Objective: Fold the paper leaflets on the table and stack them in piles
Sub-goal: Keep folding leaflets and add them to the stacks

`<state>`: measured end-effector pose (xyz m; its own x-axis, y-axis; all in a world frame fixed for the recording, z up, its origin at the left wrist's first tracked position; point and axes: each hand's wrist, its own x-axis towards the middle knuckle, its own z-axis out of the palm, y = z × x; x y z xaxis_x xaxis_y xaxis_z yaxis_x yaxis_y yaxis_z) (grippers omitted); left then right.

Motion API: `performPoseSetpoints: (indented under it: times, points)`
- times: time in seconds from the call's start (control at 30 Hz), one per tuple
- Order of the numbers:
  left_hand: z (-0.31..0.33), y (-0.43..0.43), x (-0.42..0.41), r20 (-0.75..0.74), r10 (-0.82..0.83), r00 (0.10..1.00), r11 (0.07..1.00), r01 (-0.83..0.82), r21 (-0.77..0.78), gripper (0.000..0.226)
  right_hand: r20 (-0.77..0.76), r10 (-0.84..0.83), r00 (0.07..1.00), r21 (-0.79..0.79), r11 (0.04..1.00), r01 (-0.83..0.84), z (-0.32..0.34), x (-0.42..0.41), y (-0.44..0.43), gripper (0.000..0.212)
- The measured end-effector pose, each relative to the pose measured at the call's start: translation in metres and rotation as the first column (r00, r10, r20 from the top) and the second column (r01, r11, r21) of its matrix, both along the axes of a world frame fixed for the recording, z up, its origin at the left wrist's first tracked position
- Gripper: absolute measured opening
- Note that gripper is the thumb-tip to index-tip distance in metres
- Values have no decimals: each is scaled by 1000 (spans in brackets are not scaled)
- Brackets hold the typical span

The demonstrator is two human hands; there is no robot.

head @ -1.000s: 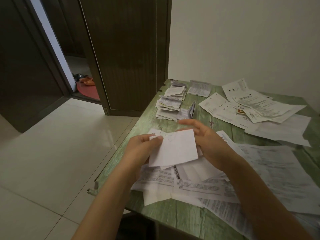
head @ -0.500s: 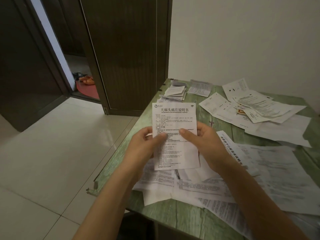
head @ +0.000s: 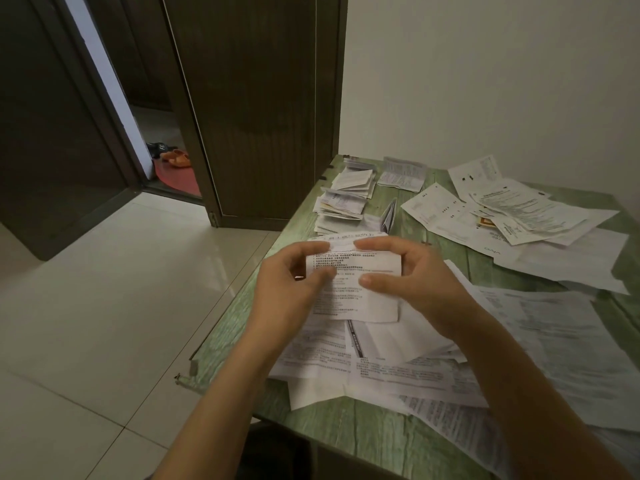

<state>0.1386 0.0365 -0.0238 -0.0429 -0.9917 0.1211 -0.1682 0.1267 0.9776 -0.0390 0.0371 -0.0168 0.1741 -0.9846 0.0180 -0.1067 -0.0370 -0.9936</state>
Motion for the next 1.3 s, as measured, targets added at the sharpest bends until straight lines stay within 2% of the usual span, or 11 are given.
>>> performPoseSetpoints:
  times: [0.2,0.27,0.33,0.43,0.6,0.77,0.9,0.97,1.03,1.17,1.3]
  points:
    - [0,2,0,193,136,972,970,-91,-226,13,-146,-159,976,-188,974,130,2,0,1,15]
    - [5,5,0,86,65,994,982,-48,-181,5,-126,-188,974,-192,968,162,3,0,0,9]
    - [9,9,-1,-88,-15,996,994,6,-105,19,-59,-157,986,-152,977,147,5,0,0,13]
    - [13,11,-3,-195,9,981,1000,-12,-14,10,66,-100,993,-70,992,104,5,0,0,8]
    - [10,7,4,-130,-35,991,991,51,121,9,63,-18,998,-9,1000,19,2,0,-1,32]
    - [8,12,-2,-74,-151,986,975,161,155,23,-77,181,980,129,977,-171,2,-6,1,27]
    - [11,13,-7,-230,-97,968,953,157,258,21,99,-113,989,125,987,100,-7,2,-4,14]
    - [10,16,-12,-198,-109,974,954,159,255,12,133,-192,972,156,973,171,-10,4,-6,11]
    - [8,17,-17,-158,-101,982,963,136,233,18,121,-189,974,191,968,164,-11,5,-8,4]
    - [8,12,-16,-175,-4,985,960,53,276,35,109,-122,987,183,978,100,-11,6,-8,21]
    - [12,8,-16,-421,80,904,872,142,469,25,71,-159,985,143,979,148,-12,8,-5,39]
